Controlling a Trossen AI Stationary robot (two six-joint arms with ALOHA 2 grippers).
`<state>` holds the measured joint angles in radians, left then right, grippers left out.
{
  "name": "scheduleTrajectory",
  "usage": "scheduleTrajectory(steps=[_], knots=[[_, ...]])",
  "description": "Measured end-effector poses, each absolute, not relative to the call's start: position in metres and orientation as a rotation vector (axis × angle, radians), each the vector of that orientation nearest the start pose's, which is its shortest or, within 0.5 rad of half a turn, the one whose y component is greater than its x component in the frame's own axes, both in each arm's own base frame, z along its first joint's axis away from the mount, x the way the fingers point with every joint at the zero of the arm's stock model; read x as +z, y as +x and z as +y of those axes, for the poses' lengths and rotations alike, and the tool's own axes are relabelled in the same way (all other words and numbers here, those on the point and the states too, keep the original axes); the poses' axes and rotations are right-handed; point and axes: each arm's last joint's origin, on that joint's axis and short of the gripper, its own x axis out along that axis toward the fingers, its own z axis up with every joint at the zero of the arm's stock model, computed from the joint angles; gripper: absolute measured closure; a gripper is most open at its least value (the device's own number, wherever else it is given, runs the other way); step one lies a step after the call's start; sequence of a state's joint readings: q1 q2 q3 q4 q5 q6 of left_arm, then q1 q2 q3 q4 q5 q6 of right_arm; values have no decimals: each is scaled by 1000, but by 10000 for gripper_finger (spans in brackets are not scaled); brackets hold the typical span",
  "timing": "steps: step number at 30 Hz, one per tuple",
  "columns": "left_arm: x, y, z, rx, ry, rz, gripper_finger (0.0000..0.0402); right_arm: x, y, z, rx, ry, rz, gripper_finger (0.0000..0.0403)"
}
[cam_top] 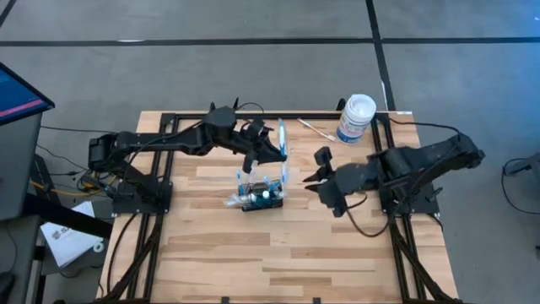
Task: Pick & Place toothbrushing station
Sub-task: Put the blue toothbrush into the wire organizer
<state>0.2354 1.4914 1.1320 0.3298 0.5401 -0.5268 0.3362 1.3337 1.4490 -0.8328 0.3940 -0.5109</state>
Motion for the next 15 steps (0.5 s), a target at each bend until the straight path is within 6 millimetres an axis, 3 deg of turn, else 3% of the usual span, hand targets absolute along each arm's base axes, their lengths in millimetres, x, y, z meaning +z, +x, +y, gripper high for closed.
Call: scheduleTrajectory(steps=[8,15], knots=[[328,334,70,-277,-690,185,390,363,272,104,27,-996,752,337],[328,334,69,-304,-744,209,387,349,296,120,-253,-1204,763,337]])
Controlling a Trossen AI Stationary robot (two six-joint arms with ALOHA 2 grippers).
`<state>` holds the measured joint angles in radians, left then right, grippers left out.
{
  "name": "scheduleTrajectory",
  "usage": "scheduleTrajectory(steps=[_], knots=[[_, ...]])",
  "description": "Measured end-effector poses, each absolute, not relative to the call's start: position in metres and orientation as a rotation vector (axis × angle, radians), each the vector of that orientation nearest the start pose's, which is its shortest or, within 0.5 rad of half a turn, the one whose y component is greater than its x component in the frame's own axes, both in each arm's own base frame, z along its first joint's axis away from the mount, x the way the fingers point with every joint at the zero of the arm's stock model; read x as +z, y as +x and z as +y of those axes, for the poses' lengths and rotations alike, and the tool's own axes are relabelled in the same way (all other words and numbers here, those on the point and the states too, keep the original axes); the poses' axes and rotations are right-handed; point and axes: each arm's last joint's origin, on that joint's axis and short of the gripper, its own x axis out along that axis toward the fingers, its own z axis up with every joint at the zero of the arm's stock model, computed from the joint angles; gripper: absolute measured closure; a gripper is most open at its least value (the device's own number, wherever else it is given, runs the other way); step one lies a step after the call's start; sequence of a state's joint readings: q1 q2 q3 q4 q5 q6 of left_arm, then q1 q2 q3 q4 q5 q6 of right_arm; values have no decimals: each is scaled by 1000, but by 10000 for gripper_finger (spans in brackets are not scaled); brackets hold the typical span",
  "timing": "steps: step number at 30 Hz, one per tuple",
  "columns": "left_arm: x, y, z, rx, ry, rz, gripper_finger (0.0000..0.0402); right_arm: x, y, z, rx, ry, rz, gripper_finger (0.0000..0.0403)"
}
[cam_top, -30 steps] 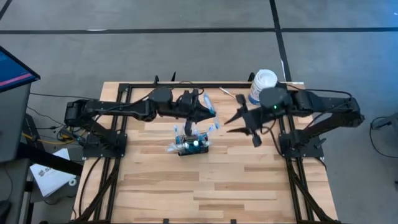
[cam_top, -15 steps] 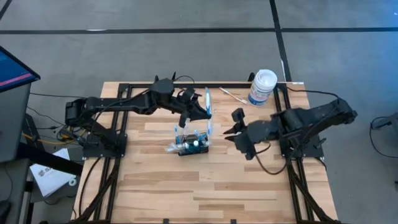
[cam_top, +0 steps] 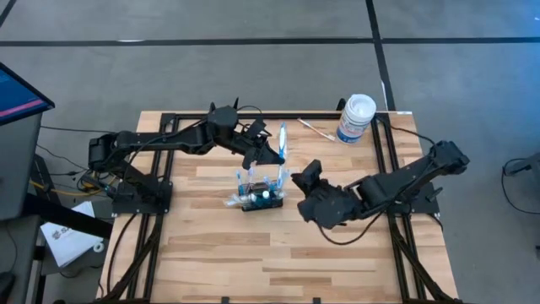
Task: Pick & Place toothbrushing station
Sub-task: Put the blue toothbrush into the wire organizer
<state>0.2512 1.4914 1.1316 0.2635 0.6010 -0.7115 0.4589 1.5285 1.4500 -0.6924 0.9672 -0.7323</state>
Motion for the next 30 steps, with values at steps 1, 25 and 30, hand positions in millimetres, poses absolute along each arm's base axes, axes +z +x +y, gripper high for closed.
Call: scheduleTrajectory(steps=[1,25,30], knots=[[328,334,69,-304,-748,209,387,347,298,122,-249,-1224,768,337],[322,333,61,-369,-825,310,386,327,327,155,-370,-1508,760,337],[322,335,54,-398,-822,322,385,324,332,151,-366,-1520,778,337]])
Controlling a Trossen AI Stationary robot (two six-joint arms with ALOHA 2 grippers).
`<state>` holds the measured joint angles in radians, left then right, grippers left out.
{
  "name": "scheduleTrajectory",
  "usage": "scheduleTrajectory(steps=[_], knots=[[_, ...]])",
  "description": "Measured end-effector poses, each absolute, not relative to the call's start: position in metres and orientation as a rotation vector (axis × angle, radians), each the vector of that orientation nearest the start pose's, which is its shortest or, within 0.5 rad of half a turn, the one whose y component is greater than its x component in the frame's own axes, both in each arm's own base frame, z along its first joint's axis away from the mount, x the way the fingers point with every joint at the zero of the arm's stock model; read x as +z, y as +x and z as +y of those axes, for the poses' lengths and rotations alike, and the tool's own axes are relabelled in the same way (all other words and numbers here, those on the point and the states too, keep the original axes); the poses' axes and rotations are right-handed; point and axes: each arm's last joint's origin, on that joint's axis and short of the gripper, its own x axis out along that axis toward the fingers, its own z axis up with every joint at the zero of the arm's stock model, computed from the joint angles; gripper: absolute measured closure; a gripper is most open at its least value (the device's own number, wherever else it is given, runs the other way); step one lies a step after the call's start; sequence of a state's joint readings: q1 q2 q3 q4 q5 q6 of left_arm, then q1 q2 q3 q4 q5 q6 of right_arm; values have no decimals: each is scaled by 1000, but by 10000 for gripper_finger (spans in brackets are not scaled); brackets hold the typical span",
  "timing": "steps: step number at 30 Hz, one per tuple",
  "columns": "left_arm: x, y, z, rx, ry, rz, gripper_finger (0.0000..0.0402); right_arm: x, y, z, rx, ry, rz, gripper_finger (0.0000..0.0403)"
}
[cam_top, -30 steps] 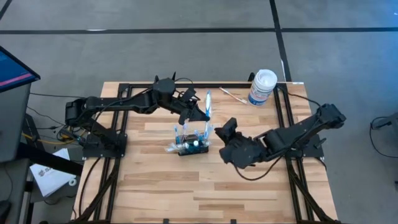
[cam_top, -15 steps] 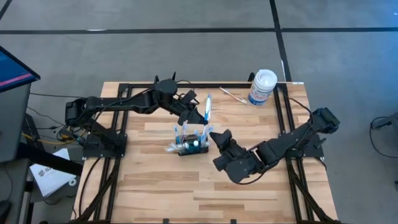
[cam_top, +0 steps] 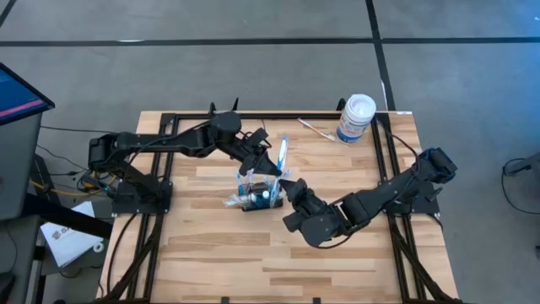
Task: Pick & Place toothbrushing station
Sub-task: Put the blue toothbrush into the wire organizer
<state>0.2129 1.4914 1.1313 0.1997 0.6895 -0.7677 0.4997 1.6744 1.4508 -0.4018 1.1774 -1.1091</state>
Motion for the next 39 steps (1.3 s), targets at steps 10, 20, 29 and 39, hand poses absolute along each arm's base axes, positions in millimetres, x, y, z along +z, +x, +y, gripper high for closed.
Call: scheduleTrajectory(steps=[10,20,29,39], knots=[[322,335,52,-403,-821,325,385,327,335,151,-368,-1529,756,337],[320,336,47,-407,-824,341,385,312,353,143,-343,-1602,807,337],[317,336,45,-400,-823,362,385,299,366,140,-363,-1629,845,338],[317,336,48,-372,-805,356,368,301,367,139,-401,-1566,820,394]])
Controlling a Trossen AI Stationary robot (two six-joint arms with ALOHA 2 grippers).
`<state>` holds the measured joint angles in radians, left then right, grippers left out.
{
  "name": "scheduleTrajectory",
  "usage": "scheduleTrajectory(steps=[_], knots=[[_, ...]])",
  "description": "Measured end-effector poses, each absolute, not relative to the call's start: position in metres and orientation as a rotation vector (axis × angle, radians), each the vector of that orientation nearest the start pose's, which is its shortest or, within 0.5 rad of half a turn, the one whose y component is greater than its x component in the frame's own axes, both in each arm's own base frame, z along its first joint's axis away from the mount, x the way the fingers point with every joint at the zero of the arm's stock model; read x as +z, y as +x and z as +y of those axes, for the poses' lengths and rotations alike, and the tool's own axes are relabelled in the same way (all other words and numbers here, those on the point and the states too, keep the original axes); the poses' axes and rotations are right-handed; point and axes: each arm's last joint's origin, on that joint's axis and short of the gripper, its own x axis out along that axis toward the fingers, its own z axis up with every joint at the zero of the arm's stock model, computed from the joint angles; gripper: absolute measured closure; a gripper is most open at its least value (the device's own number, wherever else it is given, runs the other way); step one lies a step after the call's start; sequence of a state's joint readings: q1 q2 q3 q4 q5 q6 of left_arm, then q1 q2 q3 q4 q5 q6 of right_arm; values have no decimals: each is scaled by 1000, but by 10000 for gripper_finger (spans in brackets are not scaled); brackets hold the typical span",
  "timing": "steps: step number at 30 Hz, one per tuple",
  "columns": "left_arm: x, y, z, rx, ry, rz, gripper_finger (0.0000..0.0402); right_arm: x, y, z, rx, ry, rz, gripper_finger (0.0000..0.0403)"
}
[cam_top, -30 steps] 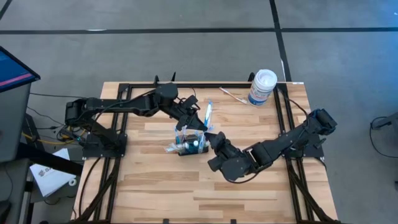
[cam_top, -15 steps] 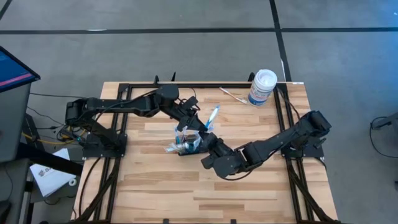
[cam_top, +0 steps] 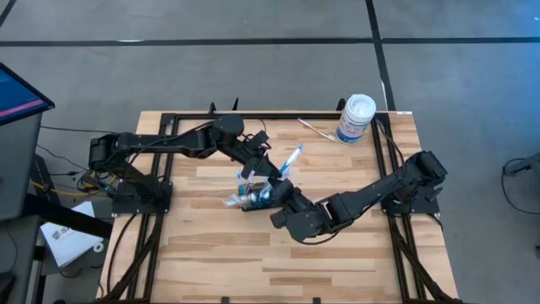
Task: Pick & Place toothbrushing station
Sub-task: Put the blue toothbrush into the wire organizer
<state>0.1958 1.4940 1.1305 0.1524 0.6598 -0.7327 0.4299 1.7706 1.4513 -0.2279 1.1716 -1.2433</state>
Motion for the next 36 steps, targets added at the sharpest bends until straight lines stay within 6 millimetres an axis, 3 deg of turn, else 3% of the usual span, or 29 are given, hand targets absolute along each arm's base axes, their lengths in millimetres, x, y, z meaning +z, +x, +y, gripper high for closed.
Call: scheduleTrajectory(steps=[8,17,22,27,36], knots=[[317,335,55,-372,-728,328,324,306,364,137,-440,-1461,781,398],[323,333,62,-362,-694,283,315,336,342,125,-494,-1268,706,398],[324,327,68,-385,-677,293,315,361,319,113,-518,-1066,622,398],[335,319,66,-402,-624,265,315,377,301,94,-413,-777,538,398],[346,305,49,-460,-476,260,315,366,275,63,-305,-477,369,398]])
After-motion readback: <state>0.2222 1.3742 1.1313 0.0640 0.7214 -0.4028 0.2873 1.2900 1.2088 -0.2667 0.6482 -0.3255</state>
